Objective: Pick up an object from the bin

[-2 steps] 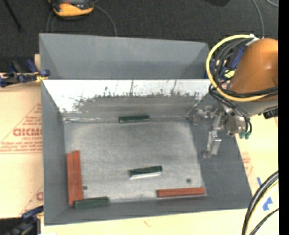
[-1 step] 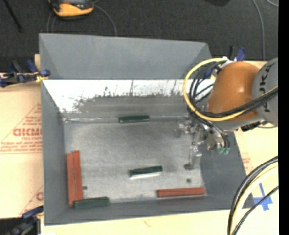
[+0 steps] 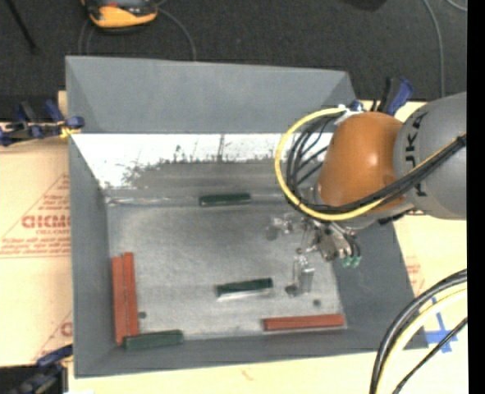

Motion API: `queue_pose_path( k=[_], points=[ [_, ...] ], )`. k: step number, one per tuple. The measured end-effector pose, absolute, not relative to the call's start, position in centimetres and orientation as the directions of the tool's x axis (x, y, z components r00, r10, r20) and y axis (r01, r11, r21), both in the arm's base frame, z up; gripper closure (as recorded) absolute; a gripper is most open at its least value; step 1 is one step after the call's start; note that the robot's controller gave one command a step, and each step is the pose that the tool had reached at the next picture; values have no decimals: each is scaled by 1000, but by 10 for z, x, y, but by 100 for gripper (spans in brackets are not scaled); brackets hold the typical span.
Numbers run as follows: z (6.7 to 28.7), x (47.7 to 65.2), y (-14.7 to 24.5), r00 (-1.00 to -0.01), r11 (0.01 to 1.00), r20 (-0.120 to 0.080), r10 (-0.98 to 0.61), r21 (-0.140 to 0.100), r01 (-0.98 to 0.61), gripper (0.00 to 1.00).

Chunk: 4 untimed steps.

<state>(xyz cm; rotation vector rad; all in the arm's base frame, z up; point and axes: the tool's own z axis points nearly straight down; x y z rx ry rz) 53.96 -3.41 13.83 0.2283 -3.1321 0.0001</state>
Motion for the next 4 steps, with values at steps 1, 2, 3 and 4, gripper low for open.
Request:
queue_pose_path(
  k=[1, 2, 3, 4],
  points=[
    [134, 531, -25, -999, 999, -4, -43, 0, -43, 0],
    [76, 514, 12, -997, 997, -6, -73, -1, -73, 0],
    [66, 512, 24, -998, 998, -18, 62, 4, 62, 100],
    [67, 510, 23, -997, 997, -13, 80, 3, 80, 100]
  ],
)
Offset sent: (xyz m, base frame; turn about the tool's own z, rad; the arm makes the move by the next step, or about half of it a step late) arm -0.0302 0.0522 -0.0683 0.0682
